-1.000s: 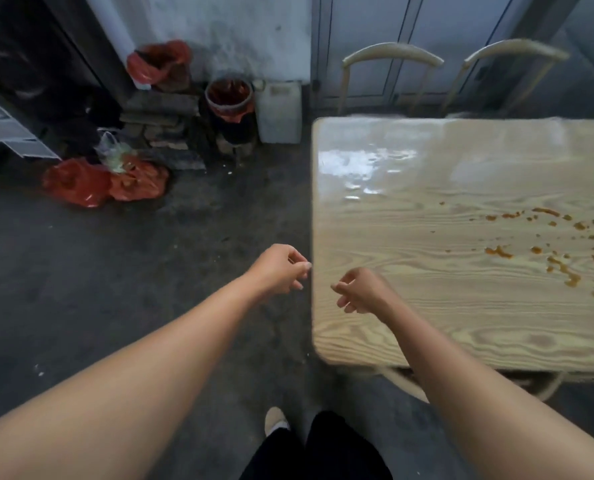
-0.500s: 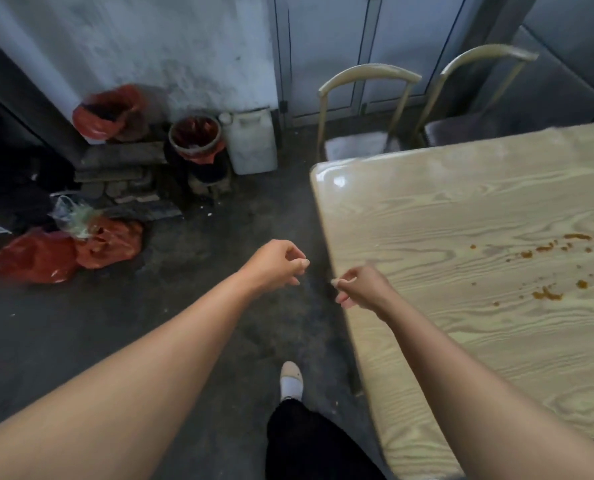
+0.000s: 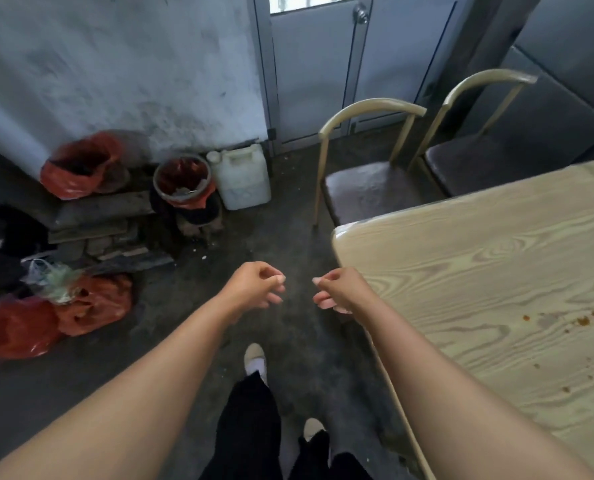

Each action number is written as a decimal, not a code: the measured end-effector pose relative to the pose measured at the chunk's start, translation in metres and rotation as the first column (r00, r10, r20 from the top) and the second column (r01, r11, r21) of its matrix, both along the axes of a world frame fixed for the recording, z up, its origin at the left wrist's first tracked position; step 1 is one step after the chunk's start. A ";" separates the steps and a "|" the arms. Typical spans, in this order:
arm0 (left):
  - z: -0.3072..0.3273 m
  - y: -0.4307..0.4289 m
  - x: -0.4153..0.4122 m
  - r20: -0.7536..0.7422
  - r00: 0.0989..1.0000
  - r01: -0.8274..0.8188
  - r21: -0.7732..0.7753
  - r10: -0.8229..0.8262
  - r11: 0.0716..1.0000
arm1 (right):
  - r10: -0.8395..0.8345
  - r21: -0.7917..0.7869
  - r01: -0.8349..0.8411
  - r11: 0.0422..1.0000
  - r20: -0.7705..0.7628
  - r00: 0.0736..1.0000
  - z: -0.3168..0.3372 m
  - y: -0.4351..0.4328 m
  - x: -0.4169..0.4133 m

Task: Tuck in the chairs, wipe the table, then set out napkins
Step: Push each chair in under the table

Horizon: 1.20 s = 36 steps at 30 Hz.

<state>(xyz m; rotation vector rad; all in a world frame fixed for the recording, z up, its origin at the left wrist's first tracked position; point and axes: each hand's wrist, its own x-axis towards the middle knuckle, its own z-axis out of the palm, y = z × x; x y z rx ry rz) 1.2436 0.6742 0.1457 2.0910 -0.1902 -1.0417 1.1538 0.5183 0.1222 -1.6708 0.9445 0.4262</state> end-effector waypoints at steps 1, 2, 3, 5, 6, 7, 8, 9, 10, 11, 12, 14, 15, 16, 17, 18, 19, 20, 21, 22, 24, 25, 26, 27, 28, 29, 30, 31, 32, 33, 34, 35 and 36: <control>-0.003 0.000 0.014 -0.039 0.999 -0.033 -0.015 0.033 0.999 | -0.046 0.018 0.046 0.999 -0.001 0.999 0.000 -0.001 0.014; -0.007 0.000 0.029 -0.075 0.996 -0.059 -0.026 0.057 0.998 | -0.101 0.042 0.101 0.994 -0.007 0.995 -0.001 -0.001 0.029; -0.010 0.000 0.042 -0.101 0.992 -0.077 -0.035 0.073 0.996 | -0.156 0.073 0.157 0.985 -0.017 0.988 -0.002 -0.002 0.041; -0.013 -0.002 0.074 -0.140 0.987 -0.085 -0.036 0.079 0.996 | -0.293 0.186 0.297 0.937 -0.045 0.955 -0.004 -0.003 0.071; -0.016 -0.004 0.095 -0.154 0.986 -0.070 -0.025 0.065 0.997 | -0.366 0.247 0.372 0.895 -0.070 0.928 -0.006 -0.003 0.090; -0.017 -0.005 0.107 -0.164 0.985 -0.061 -0.017 0.058 0.998 | -0.403 0.281 0.412 0.867 -0.092 0.910 -0.008 -0.004 0.100; -0.019 -0.008 0.122 -0.167 0.985 -0.047 -0.005 0.045 0.999 | -0.427 0.293 0.439 0.850 -0.107 0.898 -0.010 -0.006 0.112; -0.020 -0.012 0.137 -0.172 0.984 -0.033 0.007 0.034 0.999 | -0.446 0.295 0.458 0.839 -0.108 0.888 -0.011 -0.009 0.123; -0.022 -0.018 0.153 -0.183 0.983 -0.018 0.028 0.023 0.999 | -0.473 0.295 0.487 0.822 -0.121 0.872 -0.013 -0.012 0.136; -0.023 -0.024 0.168 -0.199 0.980 0.008 0.050 0.002 0.999 | -0.503 0.294 0.518 0.803 -0.130 0.854 -0.016 -0.016 0.146; -0.021 -0.028 0.176 -0.207 0.978 0.021 0.064 -0.007 0.998 | -0.521 0.289 0.535 0.794 -0.130 0.844 -0.015 -0.020 0.151; -0.024 -0.047 0.199 -0.223 0.974 0.053 0.077 -0.035 0.996 | -0.564 0.276 0.575 0.770 -0.128 0.816 -0.019 -0.035 0.168; -0.024 -0.056 0.207 -0.236 0.971 0.070 0.084 -0.049 0.994 | -0.582 0.268 0.593 0.760 -0.128 0.803 -0.021 -0.043 0.175; -0.024 -0.066 0.217 -0.249 0.967 0.082 0.088 -0.058 0.993 | -0.597 0.262 0.608 0.750 -0.128 0.792 -0.024 -0.051 0.181; -0.024 -0.077 0.227 -0.261 0.963 0.087 0.089 -0.061 0.992 | -0.613 0.257 0.624 0.738 -0.133 0.779 -0.027 -0.060 0.189; -0.026 -0.090 0.238 -0.269 0.961 0.095 0.092 -0.068 0.991 | -0.627 0.251 0.640 0.727 -0.137 0.767 -0.032 -0.070 0.197; -0.027 -0.103 0.248 -0.279 0.958 0.098 0.095 -0.068 0.991 | -0.638 0.247 0.651 0.717 -0.141 0.757 -0.035 -0.080 0.205; -0.026 -0.110 0.256 -0.286 0.956 0.100 0.114 -0.064 0.988 | -0.644 0.247 0.659 0.710 -0.150 0.750 -0.039 -0.087 0.210; -0.027 -0.127 0.271 -0.294 0.953 0.121 0.134 -0.078 0.984 | -0.654 0.249 0.670 0.699 -0.156 0.740 -0.044 -0.102 0.222; -0.027 -0.138 0.283 -0.316 0.943 0.156 0.154 -0.101 0.976 | -0.667 0.252 0.685 0.683 -0.166 0.726 -0.049 -0.114 0.231; -0.029 -0.158 0.307 -0.349 0.926 0.230 0.215 -0.145 0.949 | -0.703 0.238 0.733 0.637 -0.212 0.679 -0.057 -0.138 0.247; -0.030 -0.166 0.319 -0.323 0.935 0.231 0.249 -0.144 0.940 | -0.715 0.222 0.752 0.621 -0.233 0.659 -0.059 -0.147 0.256; -0.032 -0.172 0.332 -0.283 0.948 0.222 0.265 -0.144 0.938 | -0.721 0.211 0.762 0.612 -0.248 0.647 -0.060 -0.155 0.264; -0.032 -0.179 0.344 -0.256 0.955 0.218 0.270 -0.149 0.938 | -0.720 0.208 0.765 0.610 -0.257 0.644 -0.061 -0.162 0.272; -0.033 -0.188 0.356 -0.238 0.959 0.219 0.268 -0.156 0.938 | -0.720 0.213 0.766 0.607 -0.261 0.643 -0.062 -0.171 0.281; -0.033 -0.199 0.367 -0.227 0.959 0.227 0.271 -0.167 0.936 | -0.724 0.217 0.769 0.601 -0.261 0.639 -0.061 -0.179 0.291; -0.035 -0.211 0.380 -0.217 0.959 0.241 0.279 -0.183 0.930 | -0.729 0.221 0.775 0.593 -0.263 0.632 -0.061 -0.187 0.302; -0.035 -0.221 0.390 -0.215 0.958 0.247 0.279 -0.191 0.928 | -0.733 0.227 0.779 0.584 -0.264 0.627 -0.059 -0.194 0.312; -0.034 -0.229 0.396 -0.214 0.958 0.248 0.271 -0.193 0.930 | -0.735 0.235 0.780 0.580 -0.261 0.625 -0.057 -0.198 0.318; -0.034 -0.241 0.407 -0.219 0.954 0.258 0.259 -0.204 0.931 | -0.741 0.245 0.785 0.569 -0.259 0.619 -0.056 -0.206 0.330; -0.036 -0.251 0.415 -0.227 0.950 0.267 0.248 -0.213 0.931 | -0.751 0.258 0.791 0.555 -0.254 0.610 -0.055 -0.213 0.340; -0.037 -0.262 0.425 -0.241 0.945 0.280 0.239 -0.222 0.930 | -0.764 0.268 0.803 0.533 -0.257 0.592 -0.054 -0.219 0.350; -0.038 -0.273 0.433 -0.254 0.940 0.290 0.236 -0.229 0.927 | -0.776 0.279 0.814 0.509 -0.260 0.575 -0.054 -0.225 0.358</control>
